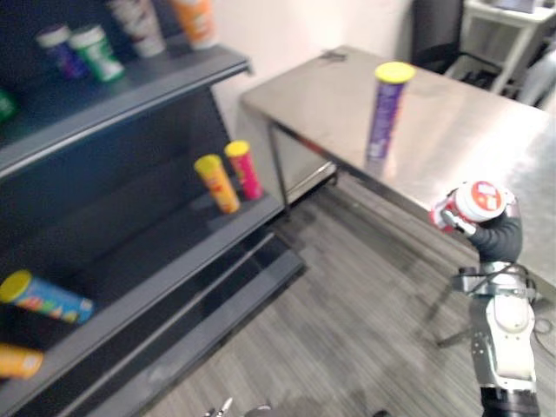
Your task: Put the gum and the chips on the shelf.
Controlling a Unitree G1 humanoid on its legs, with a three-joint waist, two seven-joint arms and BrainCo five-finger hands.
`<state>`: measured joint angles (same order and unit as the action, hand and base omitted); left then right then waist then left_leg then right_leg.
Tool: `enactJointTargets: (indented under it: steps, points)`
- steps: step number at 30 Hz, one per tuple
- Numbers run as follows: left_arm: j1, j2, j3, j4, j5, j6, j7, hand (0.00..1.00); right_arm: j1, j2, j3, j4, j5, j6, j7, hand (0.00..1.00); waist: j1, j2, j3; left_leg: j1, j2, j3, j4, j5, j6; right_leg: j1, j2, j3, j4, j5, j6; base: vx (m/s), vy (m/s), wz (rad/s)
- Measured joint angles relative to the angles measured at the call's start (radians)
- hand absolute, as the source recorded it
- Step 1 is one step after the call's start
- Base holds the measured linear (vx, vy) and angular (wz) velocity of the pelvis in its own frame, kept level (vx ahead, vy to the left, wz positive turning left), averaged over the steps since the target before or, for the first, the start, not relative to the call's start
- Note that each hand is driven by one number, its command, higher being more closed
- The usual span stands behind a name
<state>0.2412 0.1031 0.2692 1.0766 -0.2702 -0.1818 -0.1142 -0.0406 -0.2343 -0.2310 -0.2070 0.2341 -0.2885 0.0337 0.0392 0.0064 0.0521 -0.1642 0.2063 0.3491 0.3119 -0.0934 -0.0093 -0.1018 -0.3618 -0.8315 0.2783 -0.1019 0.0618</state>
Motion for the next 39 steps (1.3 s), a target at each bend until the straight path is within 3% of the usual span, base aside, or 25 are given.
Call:
enactJointTargets:
  steps: [4,10,14,17,21,25,31,35,36,38,39]
  points:
    - [-0.005,0.0,0.012,0.0,0.01,0.011,-0.002,0.0,-0.012,0.0,-0.064,-0.014,-0.001,0.0,-0.003,1.0,-0.01,-0.002,-0.002,-0.011,-0.049,-0.003,-0.177,0.039,-0.057,0.008,-0.032,-0.125,0.005,0.024,0.001,-0.04,0.182,0.96]
    - [-0.014,0.007,0.008,0.026,0.028,0.017,0.005,0.0,-0.019,0.017,-0.073,-0.012,-0.039,0.001,-0.032,1.0,-0.006,-0.038,0.019,-0.002,-0.091,-0.02,-0.205,0.054,-0.036,0.02,-0.079,-0.142,0.045,0.036,-0.002,-0.02,0.124,0.26]
    - [-0.027,0.018,0.004,0.018,0.048,0.017,0.025,0.0,-0.014,0.021,-0.048,-0.008,-0.045,0.002,-0.039,1.0,0.002,-0.053,0.056,-0.006,-0.096,-0.025,-0.22,0.064,-0.035,0.013,-0.073,-0.126,0.031,0.045,0.011,-0.08,0.064,0.0]
    - [-0.034,0.017,0.004,0.018,0.047,0.017,0.027,0.0,-0.007,0.02,-0.033,-0.008,-0.078,0.002,-0.031,1.0,0.019,-0.049,0.073,0.004,-0.105,-0.029,-0.308,0.101,-0.048,-0.001,-0.056,-0.116,0.006,0.053,0.025,-0.11,0.039,-0.02]
    - [-0.037,0.017,0.004,0.017,0.048,0.017,0.026,0.0,0.001,0.021,-0.015,-0.008,-0.078,0.003,-0.021,1.0,0.034,-0.04,0.08,0.028,-0.106,-0.03,-0.391,0.16,-0.048,-0.018,-0.036,-0.106,0.012,0.047,0.015,0.0,0.001,0.0]
    - [-0.039,0.014,0.004,0.008,0.048,0.017,0.023,0.0,0.002,0.02,-0.004,0.012,-0.077,0.006,0.0,1.0,0.032,-0.042,0.083,0.037,-0.106,-0.046,-0.406,0.188,-0.043,-0.018,-0.029,-0.058,0.017,0.042,0.008,0.09,0.007,0.19]
    - [-0.041,0.016,0.002,-0.018,0.048,0.016,0.024,0.0,-0.008,0.02,0.098,0.045,-0.076,0.008,0.02,1.0,0.05,-0.054,0.09,0.02,-0.111,-0.058,-0.383,0.173,-0.044,-0.009,-0.027,-0.052,-0.002,0.045,0.013,0.04,0.024,0.07]
    - [-0.039,0.019,-0.037,-0.021,0.044,0.016,0.023,0.0,-0.031,0.018,0.195,0.098,-0.076,0.022,0.033,1.0,0.058,-0.064,0.099,-0.044,-0.094,-0.092,-0.185,0.049,-0.037,0.041,-0.041,-0.053,0.017,0.048,0.016,0.02,0.032,0.21]
    - [-0.038,0.018,-0.058,-0.019,0.044,0.016,0.023,0.0,-0.03,0.016,0.224,0.107,-0.076,0.027,0.042,1.0,0.064,-0.061,0.1,-0.043,-0.094,-0.1,-0.139,0.005,-0.026,0.051,-0.072,-0.042,0.077,0.051,0.014,0.06,0.132,0.42]
    - [-0.037,0.027,-0.085,-0.011,0.046,0.015,0.024,0.0,-0.027,0.015,0.262,0.107,-0.077,0.028,0.048,1.0,0.056,-0.054,0.103,-0.024,-0.113,-0.124,-0.115,-0.019,-0.007,0.028,-0.14,0.046,0.227,0.098,-0.063,0.08,0.174,0.56]
    - [-0.037,0.029,-0.096,-0.011,0.048,0.015,0.027,0.0,-0.027,0.007,0.276,0.107,-0.077,0.028,0.057,1.0,0.051,-0.044,0.106,-0.005,-0.126,-0.145,-0.113,-0.027,0.012,-0.031,-0.156,0.202,0.333,0.189,-0.205,0.09,0.181,0.5]
